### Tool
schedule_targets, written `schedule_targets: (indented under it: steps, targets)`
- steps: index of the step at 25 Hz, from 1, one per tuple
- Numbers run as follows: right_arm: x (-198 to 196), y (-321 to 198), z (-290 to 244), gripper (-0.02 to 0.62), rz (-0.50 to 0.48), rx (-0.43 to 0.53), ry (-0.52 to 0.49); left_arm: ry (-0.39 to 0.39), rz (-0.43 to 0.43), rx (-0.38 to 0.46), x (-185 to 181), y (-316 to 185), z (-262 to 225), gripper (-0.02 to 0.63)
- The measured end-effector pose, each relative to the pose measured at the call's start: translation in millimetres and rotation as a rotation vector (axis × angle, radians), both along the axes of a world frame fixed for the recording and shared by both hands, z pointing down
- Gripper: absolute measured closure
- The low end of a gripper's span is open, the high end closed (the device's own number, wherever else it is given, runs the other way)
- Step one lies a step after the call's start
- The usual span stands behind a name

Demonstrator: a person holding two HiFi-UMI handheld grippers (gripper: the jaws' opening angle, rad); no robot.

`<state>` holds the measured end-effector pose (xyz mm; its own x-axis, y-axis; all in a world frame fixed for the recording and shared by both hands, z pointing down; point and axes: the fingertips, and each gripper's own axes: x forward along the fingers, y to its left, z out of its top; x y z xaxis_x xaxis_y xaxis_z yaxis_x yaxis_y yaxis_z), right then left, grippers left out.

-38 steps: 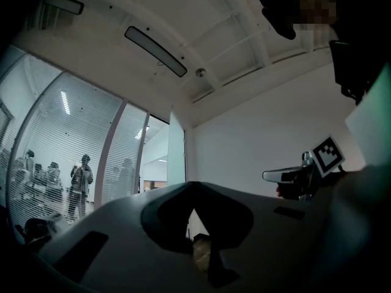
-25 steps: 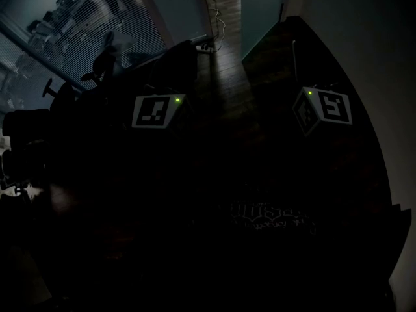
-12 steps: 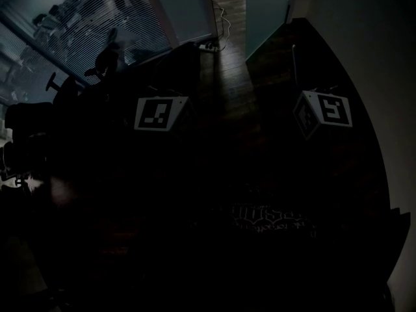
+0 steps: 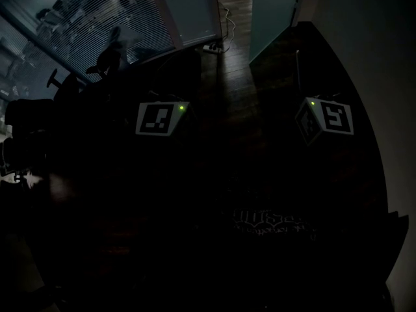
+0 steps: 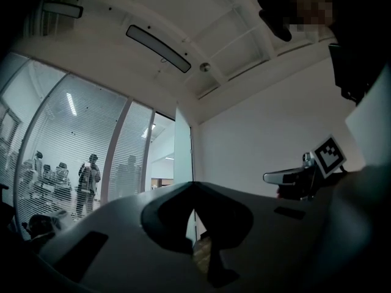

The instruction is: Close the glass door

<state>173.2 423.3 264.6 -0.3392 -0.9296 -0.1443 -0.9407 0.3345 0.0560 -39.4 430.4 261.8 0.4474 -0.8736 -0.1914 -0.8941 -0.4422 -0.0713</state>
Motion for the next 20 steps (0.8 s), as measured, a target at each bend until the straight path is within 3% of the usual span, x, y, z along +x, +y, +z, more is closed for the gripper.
schedule_targets:
  steps: [9,20]
  targets:
    - [-20,-71,-10,0.592,0.036,0.005,-0.002,0.002,0.038,0.015,-22,-76,-15,0.604]
    - [-38,-117,-7,0.594,0.055,0.0,-0.021,-0.005,0.07,0.011,-42,-130,-13,0.604]
